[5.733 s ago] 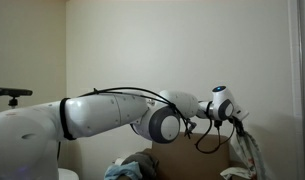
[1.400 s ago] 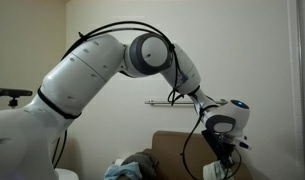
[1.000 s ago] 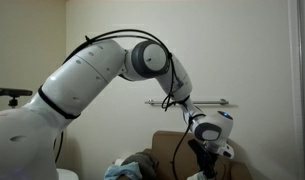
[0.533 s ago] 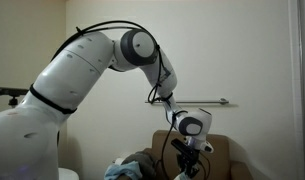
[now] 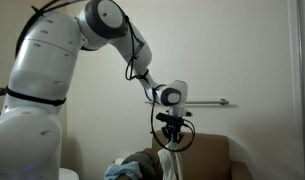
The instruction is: Move the blue towel to the left armrest, move the white towel to the left armrest
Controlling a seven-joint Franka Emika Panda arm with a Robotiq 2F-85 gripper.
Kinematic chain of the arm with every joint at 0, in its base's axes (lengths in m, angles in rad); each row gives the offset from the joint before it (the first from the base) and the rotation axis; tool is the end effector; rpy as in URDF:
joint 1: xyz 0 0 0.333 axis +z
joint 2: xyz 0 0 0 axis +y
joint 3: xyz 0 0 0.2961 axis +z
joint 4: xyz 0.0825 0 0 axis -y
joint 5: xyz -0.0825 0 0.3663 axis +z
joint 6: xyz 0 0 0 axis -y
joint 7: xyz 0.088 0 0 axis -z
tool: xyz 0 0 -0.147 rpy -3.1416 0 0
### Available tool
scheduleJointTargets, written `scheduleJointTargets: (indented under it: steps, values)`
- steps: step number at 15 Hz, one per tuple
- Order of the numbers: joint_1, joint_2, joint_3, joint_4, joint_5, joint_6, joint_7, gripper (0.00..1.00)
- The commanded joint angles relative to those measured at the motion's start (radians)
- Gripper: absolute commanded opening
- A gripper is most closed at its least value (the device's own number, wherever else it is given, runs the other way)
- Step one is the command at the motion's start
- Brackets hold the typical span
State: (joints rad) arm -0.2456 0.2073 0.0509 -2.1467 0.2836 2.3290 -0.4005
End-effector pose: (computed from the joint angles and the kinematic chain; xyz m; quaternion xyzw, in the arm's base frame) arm 0.5373 -0.0926 0.2582 -0.9942 -0.0032 -0.0191 0.1056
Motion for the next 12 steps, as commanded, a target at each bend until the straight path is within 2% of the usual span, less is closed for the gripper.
scheduleJointTargets:
  steps: [1, 4, 7, 9, 10, 12]
  values:
    - [0.082, -0.217, -0.002, -0.099, 0.028, 0.061, -0.021, 0.04]
    - [0.168, -0.375, -0.005, -0.147, 0.082, 0.135, 0.036, 0.04]
    - [0.242, -0.505, 0.002, -0.214, 0.049, 0.258, 0.153, 0.04]
    - [0.253, -0.532, -0.012, -0.227, 0.027, 0.311, 0.247, 0.03]
    - [0.284, -0.485, -0.03, -0.175, 0.029, 0.25, 0.198, 0.09]
    - [0.285, -0.52, -0.034, -0.202, 0.022, 0.274, 0.234, 0.09]
